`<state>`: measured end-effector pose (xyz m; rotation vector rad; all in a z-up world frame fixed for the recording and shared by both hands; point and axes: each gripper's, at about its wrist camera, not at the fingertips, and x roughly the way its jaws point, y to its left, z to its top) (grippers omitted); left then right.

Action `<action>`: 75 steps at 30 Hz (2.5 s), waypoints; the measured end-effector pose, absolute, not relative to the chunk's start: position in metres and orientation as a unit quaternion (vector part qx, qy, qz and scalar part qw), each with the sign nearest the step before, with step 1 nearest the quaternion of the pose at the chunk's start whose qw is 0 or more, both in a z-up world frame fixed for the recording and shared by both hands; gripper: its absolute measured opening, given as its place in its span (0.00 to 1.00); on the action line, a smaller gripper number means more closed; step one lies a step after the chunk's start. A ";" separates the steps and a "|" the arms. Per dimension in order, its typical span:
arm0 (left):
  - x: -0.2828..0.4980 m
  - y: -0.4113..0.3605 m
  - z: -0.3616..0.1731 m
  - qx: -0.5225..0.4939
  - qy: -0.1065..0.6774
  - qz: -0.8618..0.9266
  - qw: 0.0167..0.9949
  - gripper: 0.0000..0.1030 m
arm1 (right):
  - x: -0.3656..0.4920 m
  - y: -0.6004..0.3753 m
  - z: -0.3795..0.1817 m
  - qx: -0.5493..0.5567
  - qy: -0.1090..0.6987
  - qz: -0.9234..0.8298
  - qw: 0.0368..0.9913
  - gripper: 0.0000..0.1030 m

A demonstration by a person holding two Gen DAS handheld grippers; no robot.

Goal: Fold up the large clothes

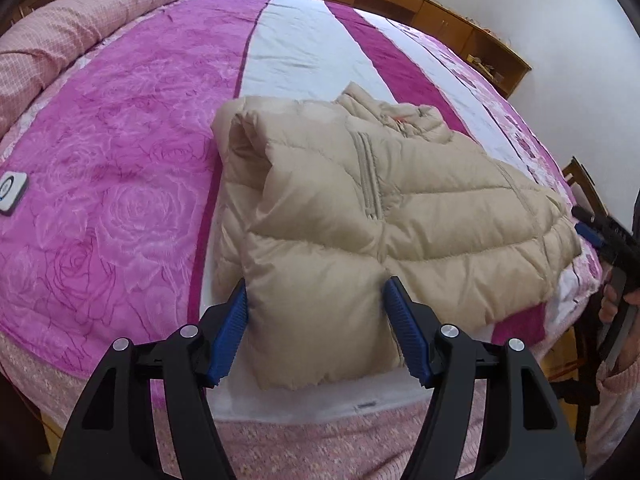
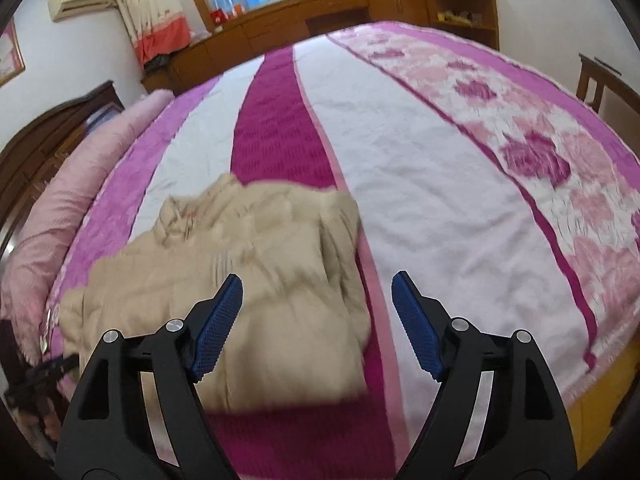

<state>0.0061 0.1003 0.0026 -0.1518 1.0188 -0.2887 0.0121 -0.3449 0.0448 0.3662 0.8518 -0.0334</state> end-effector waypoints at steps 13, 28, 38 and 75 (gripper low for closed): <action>-0.010 0.094 0.022 -0.073 0.487 -0.190 0.849 0.18 | -0.008 -0.333 0.027 0.229 0.430 0.040 0.872 0.17; 0.103 0.095 0.087 -0.083 0.427 -0.147 0.888 0.17 | 0.089 -0.328 0.084 0.228 0.352 0.031 0.907 0.11; 0.107 0.082 0.109 -0.024 0.394 -0.129 0.910 0.76 | 0.136 -0.324 0.071 0.184 0.362 -0.019 0.914 0.30; 0.190 0.065 -0.011 0.022 0.474 -0.068 0.878 0.82 | 0.164 -0.315 -0.009 0.096 0.452 -0.034 0.886 0.56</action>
